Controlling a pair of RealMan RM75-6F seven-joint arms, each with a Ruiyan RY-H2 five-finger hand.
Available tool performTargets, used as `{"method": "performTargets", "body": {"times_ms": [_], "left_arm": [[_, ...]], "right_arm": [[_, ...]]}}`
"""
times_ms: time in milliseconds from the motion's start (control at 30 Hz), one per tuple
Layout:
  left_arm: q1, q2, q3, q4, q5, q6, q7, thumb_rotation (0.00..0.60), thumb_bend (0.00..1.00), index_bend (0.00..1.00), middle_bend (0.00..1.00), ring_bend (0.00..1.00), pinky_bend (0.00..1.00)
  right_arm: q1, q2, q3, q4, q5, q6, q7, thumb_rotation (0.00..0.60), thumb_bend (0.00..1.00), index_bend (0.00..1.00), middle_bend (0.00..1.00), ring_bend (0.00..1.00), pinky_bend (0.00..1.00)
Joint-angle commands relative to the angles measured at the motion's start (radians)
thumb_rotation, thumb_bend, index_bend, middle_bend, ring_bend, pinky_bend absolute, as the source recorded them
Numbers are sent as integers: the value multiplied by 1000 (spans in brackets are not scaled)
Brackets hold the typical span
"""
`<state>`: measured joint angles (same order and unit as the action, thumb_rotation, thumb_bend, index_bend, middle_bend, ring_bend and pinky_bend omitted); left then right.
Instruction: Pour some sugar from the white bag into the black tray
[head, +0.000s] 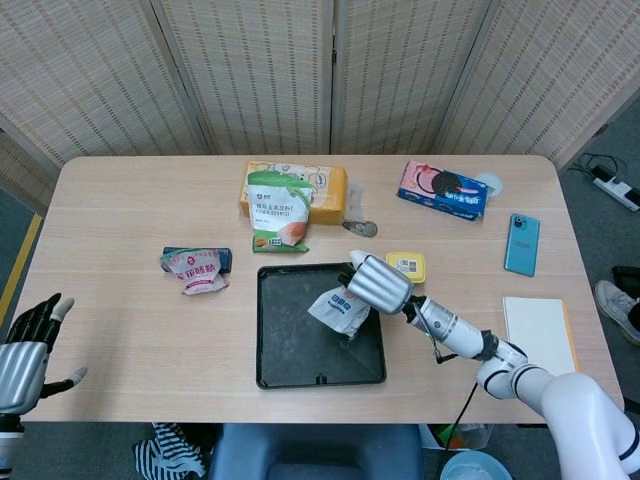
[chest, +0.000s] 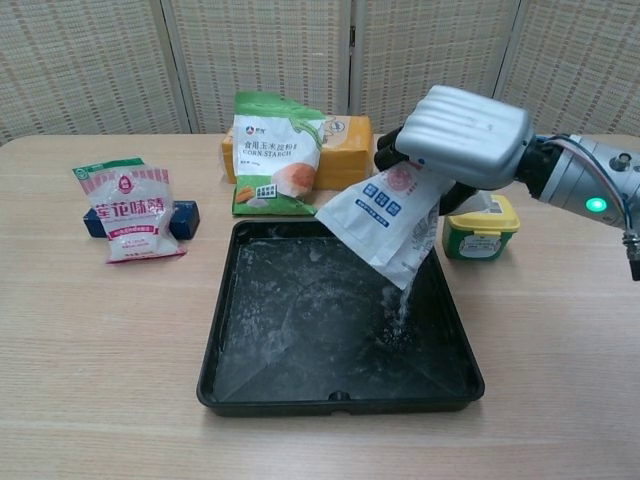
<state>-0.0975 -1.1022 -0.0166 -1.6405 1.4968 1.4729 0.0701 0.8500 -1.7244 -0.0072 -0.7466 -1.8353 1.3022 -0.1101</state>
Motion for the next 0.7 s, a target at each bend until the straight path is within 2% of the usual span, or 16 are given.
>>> {"method": "performTargets", "body": {"times_ms": [33, 133, 233, 267, 367, 467, 700], "left_arm": [[3, 1, 2, 0, 5, 5, -2, 600, 183, 0, 19, 78, 134], [4, 0, 2, 0, 9, 7, -1, 600, 183, 0, 20, 78, 134], [2, -1, 2, 1, 9, 2, 4, 600, 183, 0, 19, 78, 133], [2, -1, 2, 2, 8, -1, 6, 600, 183, 0, 19, 78, 133], [-5, -3, 0, 4, -1, -18, 10, 600, 183, 0, 19, 78, 133], [-12, -7, -5, 8, -11, -30, 17, 600, 183, 0, 20, 78, 133], [-20, -17, -15, 17, -39, -49, 40, 600, 184, 0, 19, 78, 133]], "right_arm": [[-4, -16, 0, 17, 8, 12, 14, 600, 186, 912, 881, 971, 1000], [-18, -21, 14, 1, 53, -16, 59, 600, 186, 912, 881, 973, 1000], [-40, -9, 56, -79, 169, -124, 133, 600, 186, 912, 881, 973, 1000], [-42, 3, 72, -116, 217, -184, 155, 600, 185, 912, 881, 973, 1000], [-8, 86, 133, -259, 397, -461, 205, 600, 186, 916, 882, 975, 1000], [36, 150, 179, -332, 503, -628, 239, 600, 186, 919, 884, 979, 1000], [107, 272, 231, -417, 662, -937, 378, 600, 186, 919, 884, 983, 1000]]}}
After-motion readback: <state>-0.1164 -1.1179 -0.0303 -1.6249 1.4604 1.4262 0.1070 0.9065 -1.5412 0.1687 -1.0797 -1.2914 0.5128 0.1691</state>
